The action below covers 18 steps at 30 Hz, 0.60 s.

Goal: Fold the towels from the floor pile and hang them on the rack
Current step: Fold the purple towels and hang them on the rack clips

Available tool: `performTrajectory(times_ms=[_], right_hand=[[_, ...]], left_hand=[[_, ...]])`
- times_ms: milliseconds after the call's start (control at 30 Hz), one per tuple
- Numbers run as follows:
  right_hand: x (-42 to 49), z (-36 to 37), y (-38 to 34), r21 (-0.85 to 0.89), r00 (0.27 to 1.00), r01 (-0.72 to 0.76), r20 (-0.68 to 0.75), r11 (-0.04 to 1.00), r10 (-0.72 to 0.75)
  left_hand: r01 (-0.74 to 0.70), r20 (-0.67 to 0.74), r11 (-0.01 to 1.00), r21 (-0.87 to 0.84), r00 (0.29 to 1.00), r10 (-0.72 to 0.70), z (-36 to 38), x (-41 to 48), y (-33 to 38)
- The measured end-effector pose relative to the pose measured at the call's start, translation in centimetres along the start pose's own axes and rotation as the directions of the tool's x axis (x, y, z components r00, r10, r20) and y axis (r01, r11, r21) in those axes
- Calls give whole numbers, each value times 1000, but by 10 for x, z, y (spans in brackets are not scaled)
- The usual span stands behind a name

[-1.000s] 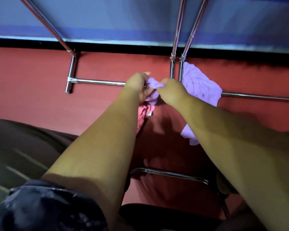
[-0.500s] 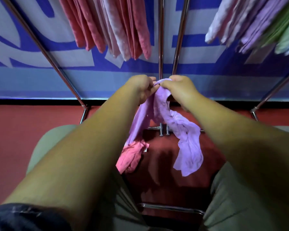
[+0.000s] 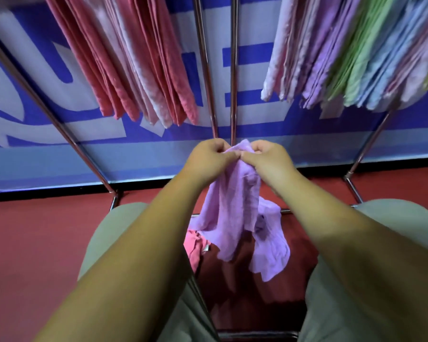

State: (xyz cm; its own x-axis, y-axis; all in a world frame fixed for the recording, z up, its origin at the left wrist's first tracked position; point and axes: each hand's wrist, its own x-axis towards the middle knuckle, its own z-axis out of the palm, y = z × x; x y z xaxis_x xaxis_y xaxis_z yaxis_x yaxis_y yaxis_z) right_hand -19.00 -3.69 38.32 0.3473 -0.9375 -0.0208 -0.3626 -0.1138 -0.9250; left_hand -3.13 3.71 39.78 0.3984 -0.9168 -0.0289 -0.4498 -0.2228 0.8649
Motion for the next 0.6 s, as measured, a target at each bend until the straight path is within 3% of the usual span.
performTrajectory(times_ms=[100, 333, 433, 500, 600], right_hand=[[-1, -2, -1, -17, 1000, 22, 7, 1000, -22], [1, 3, 1, -178, 998, 35, 58, 983, -25], [1, 12, 7, -224, 981, 22, 194, 974, 22], [3, 19, 19, -198, 953, -63, 278, 978, 118], [9, 28, 42, -286, 926, -152, 294, 946, 238]], left_hand=[[17, 22, 998, -57, 1000, -15, 1, 0, 5], [-6, 7, 1000, 21, 1000, 6, 2, 0, 6], [-76, -141, 991, -108, 988, 60, 1, -6, 15], [-166, -287, 954, -249, 954, 91, -5, -8, 25], [-229, -442, 879, -418, 897, 24, -26, -6, 26]])
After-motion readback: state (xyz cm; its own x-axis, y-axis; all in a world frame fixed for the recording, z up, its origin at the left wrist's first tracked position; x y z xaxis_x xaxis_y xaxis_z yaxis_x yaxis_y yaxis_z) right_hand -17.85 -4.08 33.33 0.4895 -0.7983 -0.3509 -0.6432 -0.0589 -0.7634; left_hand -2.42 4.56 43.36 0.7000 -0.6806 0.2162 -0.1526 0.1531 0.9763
